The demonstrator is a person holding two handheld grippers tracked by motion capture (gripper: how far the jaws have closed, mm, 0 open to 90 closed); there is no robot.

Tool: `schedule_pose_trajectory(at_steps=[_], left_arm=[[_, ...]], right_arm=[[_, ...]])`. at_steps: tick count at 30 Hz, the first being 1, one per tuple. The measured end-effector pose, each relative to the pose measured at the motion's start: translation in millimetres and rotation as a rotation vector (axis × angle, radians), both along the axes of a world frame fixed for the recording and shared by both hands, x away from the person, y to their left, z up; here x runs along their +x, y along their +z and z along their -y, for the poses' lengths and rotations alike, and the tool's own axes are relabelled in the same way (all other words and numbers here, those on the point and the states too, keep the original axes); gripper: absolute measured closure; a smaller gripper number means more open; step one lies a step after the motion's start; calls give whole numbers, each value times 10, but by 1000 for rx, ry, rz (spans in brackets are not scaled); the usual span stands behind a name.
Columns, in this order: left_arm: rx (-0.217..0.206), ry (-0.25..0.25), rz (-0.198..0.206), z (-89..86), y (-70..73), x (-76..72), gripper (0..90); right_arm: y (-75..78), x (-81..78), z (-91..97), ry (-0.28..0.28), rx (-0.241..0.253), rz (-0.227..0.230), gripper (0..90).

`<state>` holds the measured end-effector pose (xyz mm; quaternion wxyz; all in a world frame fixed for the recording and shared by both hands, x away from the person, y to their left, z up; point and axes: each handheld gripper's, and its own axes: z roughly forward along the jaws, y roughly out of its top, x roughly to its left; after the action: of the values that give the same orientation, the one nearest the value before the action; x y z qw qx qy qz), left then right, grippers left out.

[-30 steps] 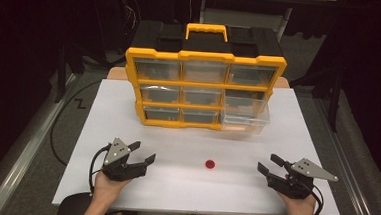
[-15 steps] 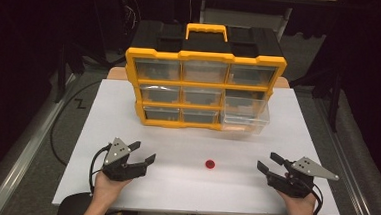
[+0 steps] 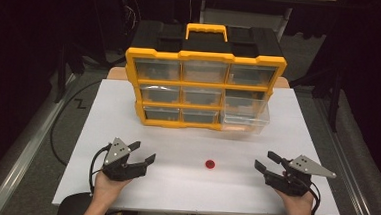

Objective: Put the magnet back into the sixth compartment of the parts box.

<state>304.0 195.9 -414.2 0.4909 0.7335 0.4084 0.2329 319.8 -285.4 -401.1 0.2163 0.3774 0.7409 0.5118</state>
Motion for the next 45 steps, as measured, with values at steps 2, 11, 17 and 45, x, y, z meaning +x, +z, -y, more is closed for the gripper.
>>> schedule_pose_trajectory(at_steps=[2,11,17,45], left_arm=[[0,0,0,0,0,0,304],[-2,2,2,-2,2,-3,304],[0,-1,3,-5,3,-6,303],[0,-1,3,-7,3,-3,303]], right_arm=[[3,4,-16,-5,-4,3,399],[16,26,-92,15,-3,13,398],[16,41,-136,23,-3,12,396],[32,118,-386,88,-1,-11,405]])
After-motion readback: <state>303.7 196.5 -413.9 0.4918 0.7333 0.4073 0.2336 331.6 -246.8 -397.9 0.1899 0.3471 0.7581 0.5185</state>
